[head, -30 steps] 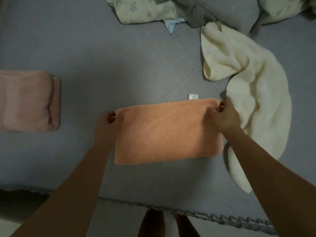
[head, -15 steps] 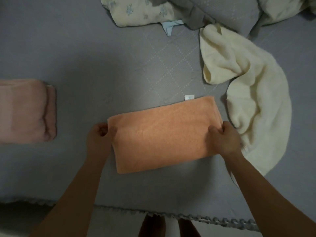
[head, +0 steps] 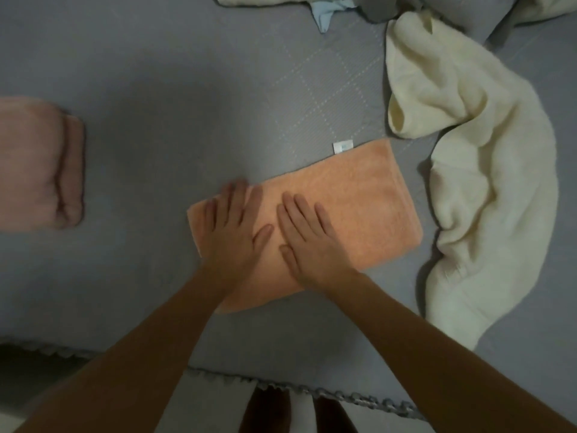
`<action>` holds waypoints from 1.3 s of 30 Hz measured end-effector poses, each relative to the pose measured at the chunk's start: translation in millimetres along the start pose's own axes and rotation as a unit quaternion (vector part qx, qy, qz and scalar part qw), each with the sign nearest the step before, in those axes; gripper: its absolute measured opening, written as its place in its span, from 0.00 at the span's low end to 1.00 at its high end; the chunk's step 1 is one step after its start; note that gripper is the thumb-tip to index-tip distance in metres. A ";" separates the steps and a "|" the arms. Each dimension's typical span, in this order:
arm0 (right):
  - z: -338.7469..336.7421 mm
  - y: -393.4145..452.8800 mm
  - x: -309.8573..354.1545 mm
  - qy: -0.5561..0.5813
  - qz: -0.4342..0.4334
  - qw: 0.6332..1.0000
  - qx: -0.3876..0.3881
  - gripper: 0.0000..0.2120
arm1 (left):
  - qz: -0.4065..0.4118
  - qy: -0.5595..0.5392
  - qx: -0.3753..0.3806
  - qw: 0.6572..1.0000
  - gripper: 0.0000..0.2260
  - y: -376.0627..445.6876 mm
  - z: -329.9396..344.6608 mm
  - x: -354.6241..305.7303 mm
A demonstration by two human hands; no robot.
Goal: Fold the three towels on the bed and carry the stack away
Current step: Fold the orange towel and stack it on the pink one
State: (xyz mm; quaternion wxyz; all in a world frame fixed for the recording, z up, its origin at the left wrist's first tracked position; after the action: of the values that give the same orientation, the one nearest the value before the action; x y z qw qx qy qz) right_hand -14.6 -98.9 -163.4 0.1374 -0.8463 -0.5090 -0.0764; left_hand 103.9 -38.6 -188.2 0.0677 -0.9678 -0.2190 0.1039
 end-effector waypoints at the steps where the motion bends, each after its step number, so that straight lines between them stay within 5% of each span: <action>1: 6.2 -1.5 -9.8 -0.026 -0.015 1.000 0.007 0.32 | -0.015 0.004 0.005 1.000 0.31 -6.0 4.1 15.1; 5: -6.4 -13.7 -101.4 -0.103 0.015 0.995 -0.007 0.34 | -0.066 -0.008 0.046 0.997 0.32 -21.8 6.0 39.2; 9: -41.7 -26.2 -178.2 -0.064 0.214 0.974 -0.042 0.34 | -0.122 -0.002 0.041 0.992 0.34 -11.7 -17.5 38.4; 13: -68.7 -73.6 -158.5 0.033 0.362 0.920 -0.149 0.32 | -0.113 -0.079 0.050 0.989 0.27 38.4 -44.8 31.0; 16: -39.7 -129.7 -114.1 0.238 0.523 0.802 -0.164 0.27 | -0.136 -0.168 0.107 0.971 0.11 51.9 -45.0 34.8; 18: 8.8 -144.5 -63.1 0.478 0.613 0.627 -0.044 0.24 | -0.168 -0.199 0.124 0.957 0.09 38.8 -40.2 43.0; 19: 23.1 -142.6 -41.0 0.536 0.621 0.571 0.011 0.22 | -0.189 -0.208 0.127 0.951 0.10 25.2 -36.1 47.3; 20: 28.9 -135.5 -28.3 0.556 0.610 0.563 0.046 0.20 | -0.215 -0.217 0.127 0.944 0.11 7.8 -31.4 51.1; 24: 12.1 -107.7 -62.4 0.400 0.563 0.723 -0.014 0.10 | -0.343 -0.293 0.123 0.884 0.10 -91.4 -1.6 45.9; 26: -5.4 -109.3 -84.1 0.383 0.532 0.750 -0.090 0.09 | -0.372 -0.380 0.143 0.835 0.11 -139.7 17.6 17.7; 28: -8.0 -127.6 -91.3 0.407 0.513 0.748 -0.109 0.09 | -0.399 -0.460 0.154 0.778 0.10 -177.9 33.1 -19.3; 33: 38.4 -231.5 -53.5 0.442 0.513 0.730 0.094 0.09 | -0.526 -0.548 0.068 0.647 0.04 -252.3 50.7 -70.0; 39: -0.4 -318.4 -23.1 0.484 0.512 0.703 0.097 0.14 | -0.573 -0.577 0.064 0.578 0.10 -317.6 16.6 -87.9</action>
State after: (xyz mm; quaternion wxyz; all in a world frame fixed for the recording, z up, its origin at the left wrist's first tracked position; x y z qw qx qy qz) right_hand -306.4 22.9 -119.9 0.4639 -0.8053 0.1341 -0.3441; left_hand -107.6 208.5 -133.2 0.0346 -0.3700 -0.7140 0.5934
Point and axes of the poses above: each hand's wrist, its own y-axis towards the middle knuckle, its own z-axis out of the palm, x = y × z, the point moved 8 cm from there along y, towards the middle knuckle, and after that the axes turned 8 degrees about -x, right-handed, at the moved point
